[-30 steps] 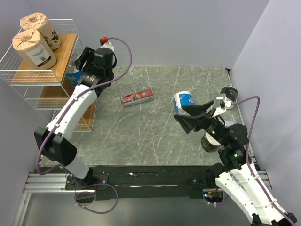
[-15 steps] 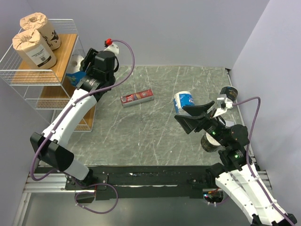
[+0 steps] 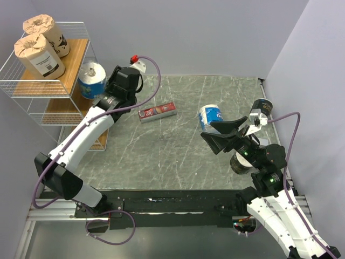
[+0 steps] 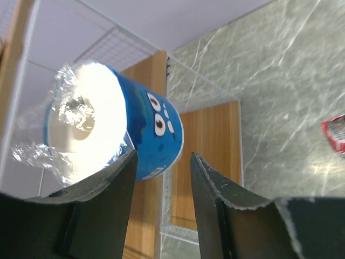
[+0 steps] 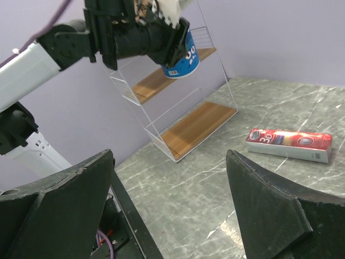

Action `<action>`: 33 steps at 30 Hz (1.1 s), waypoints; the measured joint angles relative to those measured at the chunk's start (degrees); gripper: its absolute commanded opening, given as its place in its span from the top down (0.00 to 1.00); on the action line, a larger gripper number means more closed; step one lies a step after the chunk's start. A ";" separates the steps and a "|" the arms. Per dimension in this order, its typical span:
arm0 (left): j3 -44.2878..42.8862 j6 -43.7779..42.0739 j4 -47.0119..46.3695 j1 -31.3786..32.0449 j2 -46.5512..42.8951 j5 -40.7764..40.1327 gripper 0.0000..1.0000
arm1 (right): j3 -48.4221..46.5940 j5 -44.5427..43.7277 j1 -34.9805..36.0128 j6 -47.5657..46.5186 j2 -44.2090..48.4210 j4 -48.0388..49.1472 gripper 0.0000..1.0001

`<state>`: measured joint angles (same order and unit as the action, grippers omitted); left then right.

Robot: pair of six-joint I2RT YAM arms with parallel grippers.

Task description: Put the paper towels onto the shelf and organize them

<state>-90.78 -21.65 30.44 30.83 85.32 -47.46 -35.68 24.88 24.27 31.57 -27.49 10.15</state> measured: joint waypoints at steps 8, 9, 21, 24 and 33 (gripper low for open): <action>2.21 -1.42 -1.90 -5.62 1.09 -4.90 0.52 | 0.00 -0.42 0.00 -1.70 0.81 -1.90 0.09; 2.21 -1.49 -2.23 -6.40 1.09 -5.51 0.50 | 0.00 -0.48 0.00 -1.90 1.01 -2.19 0.09; 2.01 -1.57 -3.10 -7.37 1.64 -7.48 0.34 | 0.00 -1.53 0.00 -2.73 1.11 -2.60 0.09; 1.49 -1.40 -2.91 -6.38 1.64 -6.91 0.25 | 0.00 -1.53 0.00 -2.75 1.07 -2.58 0.09; -2.62 -1.36 -2.10 -2.60 1.55 -6.36 0.20 | 0.00 -1.51 0.00 -2.75 1.05 -2.60 0.09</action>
<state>-93.41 -23.00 28.34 28.23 86.87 -53.82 -35.68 23.38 24.27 28.82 -26.44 7.55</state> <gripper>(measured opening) 0.800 0.910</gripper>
